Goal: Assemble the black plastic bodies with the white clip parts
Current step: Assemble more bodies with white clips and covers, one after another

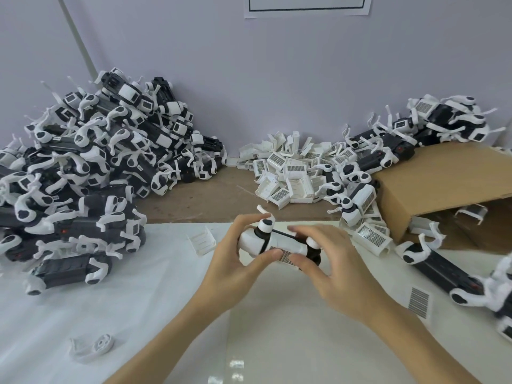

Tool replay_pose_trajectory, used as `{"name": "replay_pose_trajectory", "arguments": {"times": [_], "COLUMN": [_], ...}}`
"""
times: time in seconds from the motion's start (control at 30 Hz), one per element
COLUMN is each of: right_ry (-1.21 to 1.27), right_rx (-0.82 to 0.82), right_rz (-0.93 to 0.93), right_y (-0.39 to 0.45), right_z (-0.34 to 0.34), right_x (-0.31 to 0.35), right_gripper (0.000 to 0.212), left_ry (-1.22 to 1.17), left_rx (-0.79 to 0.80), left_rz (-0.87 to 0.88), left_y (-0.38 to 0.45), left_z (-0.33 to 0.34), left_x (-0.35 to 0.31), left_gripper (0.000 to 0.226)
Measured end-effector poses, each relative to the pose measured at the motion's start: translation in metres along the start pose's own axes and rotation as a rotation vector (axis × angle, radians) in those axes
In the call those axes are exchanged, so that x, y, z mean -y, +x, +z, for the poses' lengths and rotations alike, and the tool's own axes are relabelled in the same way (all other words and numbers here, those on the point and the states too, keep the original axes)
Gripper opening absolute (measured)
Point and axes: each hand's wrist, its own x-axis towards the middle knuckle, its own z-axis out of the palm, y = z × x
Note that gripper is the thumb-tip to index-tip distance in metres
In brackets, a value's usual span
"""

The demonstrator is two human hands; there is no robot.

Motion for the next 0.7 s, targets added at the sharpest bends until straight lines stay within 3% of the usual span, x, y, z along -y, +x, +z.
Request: {"name": "replay_pose_trajectory", "arguments": {"times": [0.2, 0.3, 0.37, 0.47, 0.6, 0.7], "right_ry": [0.057, 0.427, 0.627, 0.633, 0.64, 0.673], "right_rx": [0.006, 0.116, 0.175, 0.217, 0.263, 0.211], "right_rz": [0.085, 0.182, 0.271, 0.291, 0.335, 0.321], "right_y": [0.005, 0.006, 0.005, 0.004, 0.003, 0.002], "right_z": [-0.002, -0.007, -0.009, -0.009, -0.004, 0.001], "right_x": [0.002, 0.002, 0.003, 0.001, 0.0, 0.003], "right_gripper": [0.024, 0.028, 0.032, 0.034, 0.043, 0.031], "left_ry": [0.061, 0.258, 0.214, 0.224, 0.357, 0.279], "left_rx": [-0.007, 0.053, 0.127, 0.063, 0.044, -0.021], "left_rz": [-0.014, 0.092, 0.068, 0.003, -0.022, -0.05], "left_y": [0.001, -0.001, -0.001, 0.0, -0.001, -0.001], "left_z": [0.002, 0.0, -0.002, -0.004, -0.005, 0.001], "left_x": [-0.004, -0.007, -0.008, -0.009, -0.009, -0.009], "left_gripper": [0.047, 0.066, 0.067, 0.054, 0.061, 0.056]}}
